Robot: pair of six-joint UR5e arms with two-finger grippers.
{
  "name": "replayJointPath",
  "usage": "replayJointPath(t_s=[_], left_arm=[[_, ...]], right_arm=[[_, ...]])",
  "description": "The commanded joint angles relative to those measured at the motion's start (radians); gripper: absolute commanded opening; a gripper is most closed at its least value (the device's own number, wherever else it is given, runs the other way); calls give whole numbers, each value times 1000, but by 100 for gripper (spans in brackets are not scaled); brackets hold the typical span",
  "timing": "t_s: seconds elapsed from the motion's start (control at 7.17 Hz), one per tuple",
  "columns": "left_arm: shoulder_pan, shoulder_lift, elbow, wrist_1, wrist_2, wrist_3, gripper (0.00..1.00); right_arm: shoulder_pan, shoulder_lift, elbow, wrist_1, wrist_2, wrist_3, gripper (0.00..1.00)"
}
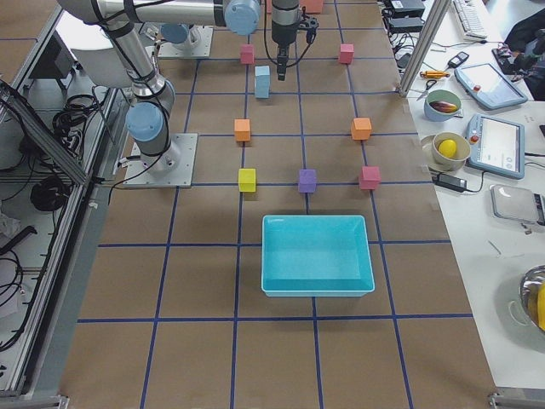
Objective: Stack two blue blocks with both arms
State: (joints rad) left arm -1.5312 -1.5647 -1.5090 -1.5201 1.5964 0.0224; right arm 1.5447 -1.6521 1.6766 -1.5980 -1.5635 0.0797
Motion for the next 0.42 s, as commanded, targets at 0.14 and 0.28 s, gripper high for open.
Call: replayJointPath(t_s=[0.14, 0.28], left_arm=[[-12, 0, -5, -2, 0, -1, 100], [-10, 3, -10, -3, 2, 1, 100]], right_arm=[[0, 0, 0, 1, -1, 0, 100], [0, 0, 0, 1, -1, 2, 100]])
